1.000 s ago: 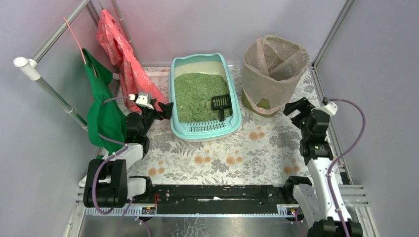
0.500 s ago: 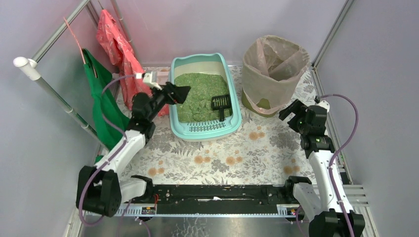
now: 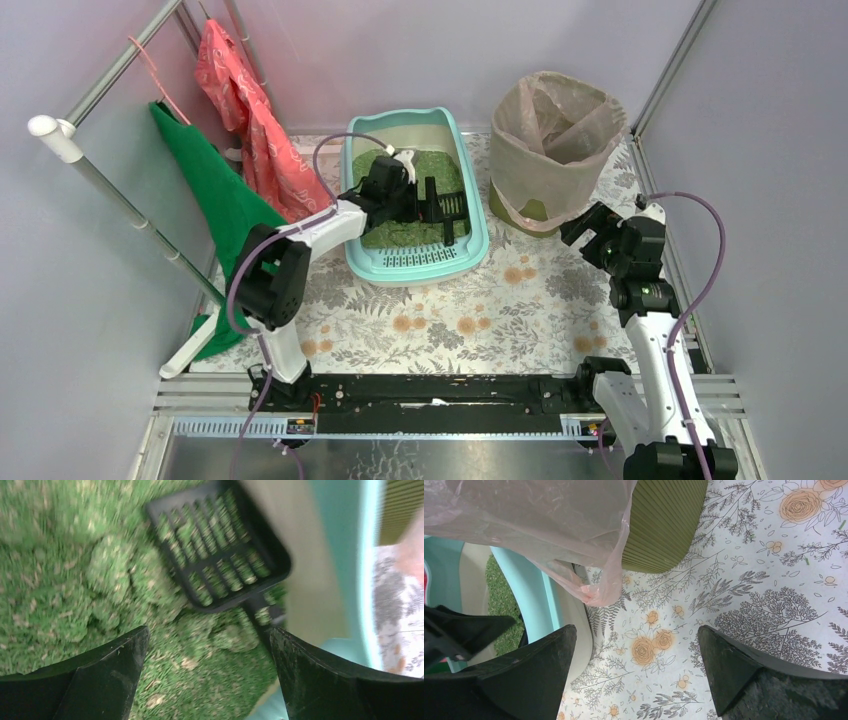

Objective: Clean the litter box

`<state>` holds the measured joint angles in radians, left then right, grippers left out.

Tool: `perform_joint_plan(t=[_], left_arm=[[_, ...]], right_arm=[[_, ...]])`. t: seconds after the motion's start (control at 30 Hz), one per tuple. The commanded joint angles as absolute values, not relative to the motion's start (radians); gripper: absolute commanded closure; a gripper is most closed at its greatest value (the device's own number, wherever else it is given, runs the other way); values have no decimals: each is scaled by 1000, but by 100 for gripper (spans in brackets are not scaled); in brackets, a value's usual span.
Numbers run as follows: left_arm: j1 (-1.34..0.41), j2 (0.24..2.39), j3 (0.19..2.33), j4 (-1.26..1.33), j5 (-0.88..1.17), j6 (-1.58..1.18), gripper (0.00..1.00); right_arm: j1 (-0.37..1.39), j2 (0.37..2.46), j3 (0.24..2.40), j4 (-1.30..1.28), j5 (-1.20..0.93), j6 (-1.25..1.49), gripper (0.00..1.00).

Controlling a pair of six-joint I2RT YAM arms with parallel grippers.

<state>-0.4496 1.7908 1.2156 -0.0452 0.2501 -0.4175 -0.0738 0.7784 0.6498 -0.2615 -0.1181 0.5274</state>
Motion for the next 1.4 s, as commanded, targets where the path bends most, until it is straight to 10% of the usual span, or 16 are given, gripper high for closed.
perform_joint_plan(t=[0.0,0.97,1.37], left_arm=[[-443,1817,1212,-163,227,-452,1],[-459,1486,634,-254,121,-510,1],[-464,1271,702,-264,60,-570,1]], right_arm=[[-70,756,667,-250,-135,503,0],[-71,906,661,-116,-196,515,0],[-70,860,682,-121,-132,549,0]])
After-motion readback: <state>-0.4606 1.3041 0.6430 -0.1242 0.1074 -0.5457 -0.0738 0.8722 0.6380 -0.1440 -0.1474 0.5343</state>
